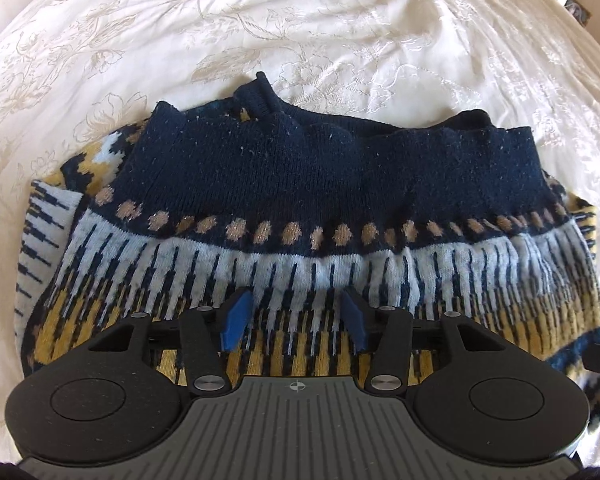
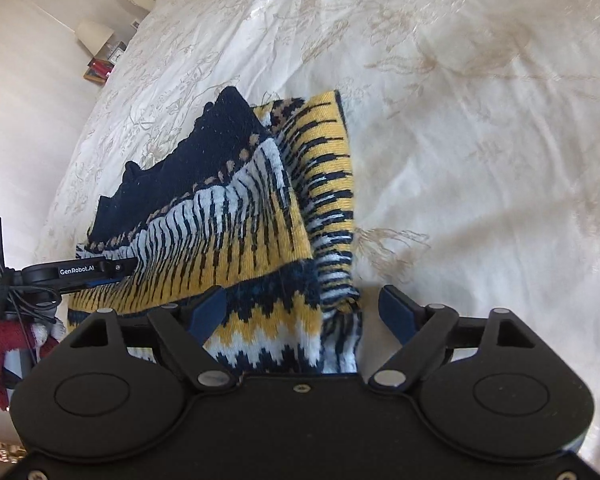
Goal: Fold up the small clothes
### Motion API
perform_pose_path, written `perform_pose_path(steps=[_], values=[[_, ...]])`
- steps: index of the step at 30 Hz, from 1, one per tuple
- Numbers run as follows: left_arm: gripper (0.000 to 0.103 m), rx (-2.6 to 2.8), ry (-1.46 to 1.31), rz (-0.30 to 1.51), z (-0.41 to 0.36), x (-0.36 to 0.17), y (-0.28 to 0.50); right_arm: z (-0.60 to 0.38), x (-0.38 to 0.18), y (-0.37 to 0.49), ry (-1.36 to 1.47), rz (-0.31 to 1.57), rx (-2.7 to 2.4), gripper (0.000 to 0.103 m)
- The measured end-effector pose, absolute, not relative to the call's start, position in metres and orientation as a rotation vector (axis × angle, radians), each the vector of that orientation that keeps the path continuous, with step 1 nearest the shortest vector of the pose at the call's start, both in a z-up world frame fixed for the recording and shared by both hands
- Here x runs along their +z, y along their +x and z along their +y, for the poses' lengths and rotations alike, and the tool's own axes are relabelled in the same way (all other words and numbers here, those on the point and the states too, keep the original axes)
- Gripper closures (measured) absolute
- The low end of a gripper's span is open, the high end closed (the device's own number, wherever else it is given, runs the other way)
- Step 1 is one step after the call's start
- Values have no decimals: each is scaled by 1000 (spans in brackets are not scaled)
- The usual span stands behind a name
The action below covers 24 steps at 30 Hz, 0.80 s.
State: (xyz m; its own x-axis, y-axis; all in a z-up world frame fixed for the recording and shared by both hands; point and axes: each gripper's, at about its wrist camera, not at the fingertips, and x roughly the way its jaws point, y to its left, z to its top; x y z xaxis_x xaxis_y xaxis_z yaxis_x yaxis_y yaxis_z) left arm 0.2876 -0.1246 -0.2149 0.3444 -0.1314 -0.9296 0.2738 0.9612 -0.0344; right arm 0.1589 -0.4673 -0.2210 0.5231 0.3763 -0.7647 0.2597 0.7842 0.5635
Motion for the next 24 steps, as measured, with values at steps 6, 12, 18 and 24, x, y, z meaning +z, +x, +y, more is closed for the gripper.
perform_pose_path(steps=[6, 12, 18, 24], values=[[43, -262, 122, 1184, -127, -218, 290, -463, -235, 177, 730, 1040, 161, 0], [31, -264, 115, 1180, -130, -222, 292, -469, -242, 187, 840, 998, 164, 0], [25, -250, 115, 1197, -136, -224, 297, -487, -250, 191, 987, 1008, 184, 0], [26, -211, 61, 1201, -138, -218, 318, -485, -250, 190, 999, 1007, 183, 0]])
